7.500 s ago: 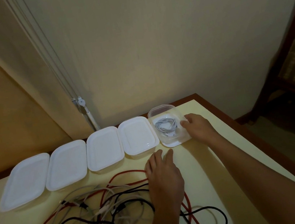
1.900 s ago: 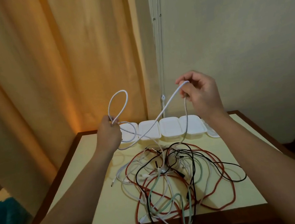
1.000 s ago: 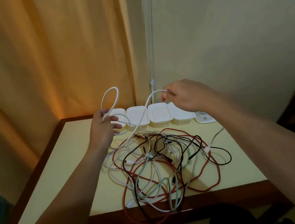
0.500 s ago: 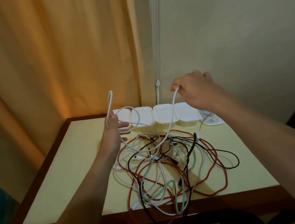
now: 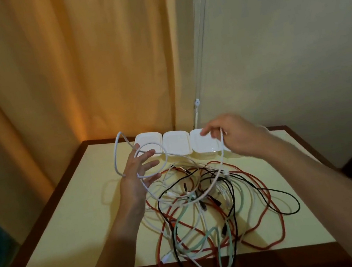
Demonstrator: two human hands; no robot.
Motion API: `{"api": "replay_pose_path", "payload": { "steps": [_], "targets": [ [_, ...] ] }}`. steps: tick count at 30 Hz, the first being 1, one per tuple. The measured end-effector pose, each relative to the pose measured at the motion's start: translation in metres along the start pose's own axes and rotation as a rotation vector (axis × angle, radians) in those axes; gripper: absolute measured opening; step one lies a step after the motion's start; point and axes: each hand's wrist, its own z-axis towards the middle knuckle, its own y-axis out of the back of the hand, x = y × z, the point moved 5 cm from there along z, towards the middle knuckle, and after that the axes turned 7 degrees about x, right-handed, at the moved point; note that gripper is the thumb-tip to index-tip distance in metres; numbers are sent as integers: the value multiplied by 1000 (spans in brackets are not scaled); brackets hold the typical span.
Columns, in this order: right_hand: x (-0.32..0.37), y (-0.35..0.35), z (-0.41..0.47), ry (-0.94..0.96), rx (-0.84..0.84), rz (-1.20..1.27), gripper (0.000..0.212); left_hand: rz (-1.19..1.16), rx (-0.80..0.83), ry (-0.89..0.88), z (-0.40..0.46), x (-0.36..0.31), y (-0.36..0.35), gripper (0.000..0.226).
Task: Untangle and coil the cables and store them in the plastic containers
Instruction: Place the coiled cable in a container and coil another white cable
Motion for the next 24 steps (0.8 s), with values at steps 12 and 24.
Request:
{"api": "replay_pose_path", "payload": {
  "steps": [12, 24],
  "targets": [
    [-36, -113, 4, -285, 413, 33, 49, 257, 293, 43, 12, 35, 22, 45],
    [-34, -166, 21, -394, -1, 132, 39, 487, 261, 105, 24, 66, 42, 39]
  ]
}}
